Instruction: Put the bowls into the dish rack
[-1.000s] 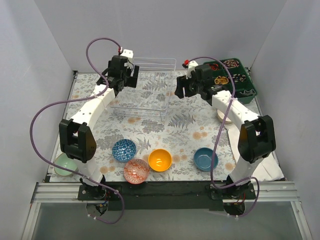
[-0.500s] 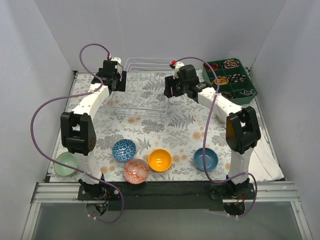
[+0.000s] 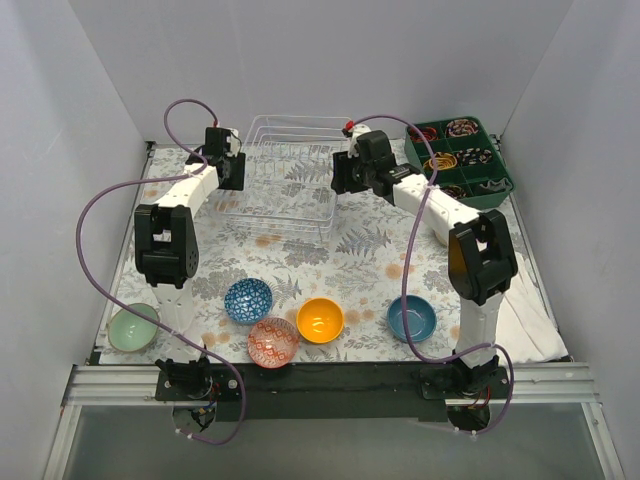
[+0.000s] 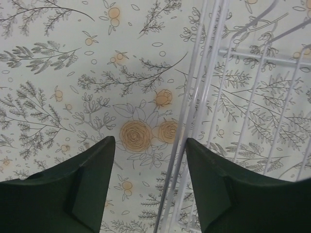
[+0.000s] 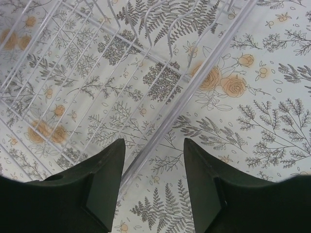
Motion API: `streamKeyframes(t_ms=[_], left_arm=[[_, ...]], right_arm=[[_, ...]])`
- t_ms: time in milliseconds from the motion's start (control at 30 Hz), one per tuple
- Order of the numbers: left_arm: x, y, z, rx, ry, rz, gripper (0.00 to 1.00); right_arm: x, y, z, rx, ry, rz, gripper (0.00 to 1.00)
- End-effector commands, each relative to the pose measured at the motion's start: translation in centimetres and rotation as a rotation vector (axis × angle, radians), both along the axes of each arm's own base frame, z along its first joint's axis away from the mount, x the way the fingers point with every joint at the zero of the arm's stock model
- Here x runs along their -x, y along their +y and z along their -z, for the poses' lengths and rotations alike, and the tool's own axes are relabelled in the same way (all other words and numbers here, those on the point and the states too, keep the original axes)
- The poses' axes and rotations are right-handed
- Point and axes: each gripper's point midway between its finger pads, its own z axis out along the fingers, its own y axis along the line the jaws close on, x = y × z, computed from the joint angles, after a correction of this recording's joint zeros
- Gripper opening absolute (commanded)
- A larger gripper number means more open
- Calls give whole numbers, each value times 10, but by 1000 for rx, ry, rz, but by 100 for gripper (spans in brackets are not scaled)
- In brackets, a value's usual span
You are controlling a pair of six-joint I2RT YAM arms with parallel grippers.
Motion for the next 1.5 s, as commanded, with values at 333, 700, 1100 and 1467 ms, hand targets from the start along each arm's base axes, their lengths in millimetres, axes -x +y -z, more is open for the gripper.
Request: streamKeyframes(t_ms=[333,700,1100,1467], left_arm=[[-2,-16,-41,133,-68,13,0],[25,-56,-91,235,-126,98,0],[76,-127,-56,321,16,198,0],[81,-179,-39,302,48,293,4]], right_arm=[[-8,12,-8,-13,-30,15,10],[-10,-5,-68,38,-219,27,1],[4,-42,-57,159,-245,46,1],[0,-123,-29,225,-163,171,1]])
